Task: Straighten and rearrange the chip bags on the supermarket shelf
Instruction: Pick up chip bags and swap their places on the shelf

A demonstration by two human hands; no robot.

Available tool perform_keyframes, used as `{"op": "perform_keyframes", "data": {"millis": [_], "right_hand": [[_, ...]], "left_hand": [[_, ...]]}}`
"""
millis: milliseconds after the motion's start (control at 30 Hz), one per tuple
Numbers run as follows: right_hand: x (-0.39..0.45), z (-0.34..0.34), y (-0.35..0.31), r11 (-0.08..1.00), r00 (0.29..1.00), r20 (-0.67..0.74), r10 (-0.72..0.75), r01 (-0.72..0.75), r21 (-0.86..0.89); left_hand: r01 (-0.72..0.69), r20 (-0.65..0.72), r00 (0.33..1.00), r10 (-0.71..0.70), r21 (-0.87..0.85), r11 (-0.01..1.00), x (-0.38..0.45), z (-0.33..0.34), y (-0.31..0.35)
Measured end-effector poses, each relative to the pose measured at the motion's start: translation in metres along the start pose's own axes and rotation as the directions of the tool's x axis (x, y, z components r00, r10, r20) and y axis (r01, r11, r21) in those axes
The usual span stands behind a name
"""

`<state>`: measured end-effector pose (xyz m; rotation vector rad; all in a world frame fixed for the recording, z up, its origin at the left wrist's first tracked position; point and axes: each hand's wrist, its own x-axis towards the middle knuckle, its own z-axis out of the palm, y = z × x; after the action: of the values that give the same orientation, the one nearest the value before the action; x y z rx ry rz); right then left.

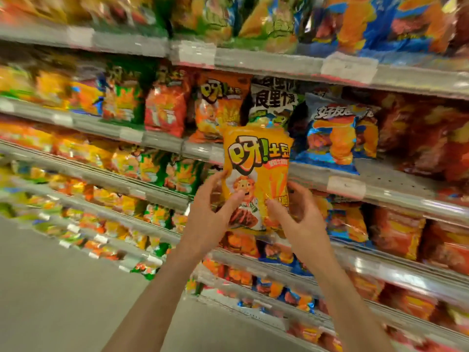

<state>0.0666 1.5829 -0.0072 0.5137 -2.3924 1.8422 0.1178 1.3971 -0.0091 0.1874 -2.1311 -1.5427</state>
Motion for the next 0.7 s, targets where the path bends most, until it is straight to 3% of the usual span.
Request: {"op": "perform_keyframes", "data": {"millis": [367,700], "right_hand": [[0.032,0.238,-0.065,0.997,0.953,0.297,-0.057,0.041,0.059],[0.109,0.438,-0.093,0.984,0.956,0.292,-0.035,-0.018,0.175]], "left_hand": [[0.100,-0.289,0.952,-0.105,-0.031,0.995,0.021,-0.225,-0.073],[0.107,-0.320,0.943,-0.087,0.046,0.993,0.128,-0.384,-0.137]]}}
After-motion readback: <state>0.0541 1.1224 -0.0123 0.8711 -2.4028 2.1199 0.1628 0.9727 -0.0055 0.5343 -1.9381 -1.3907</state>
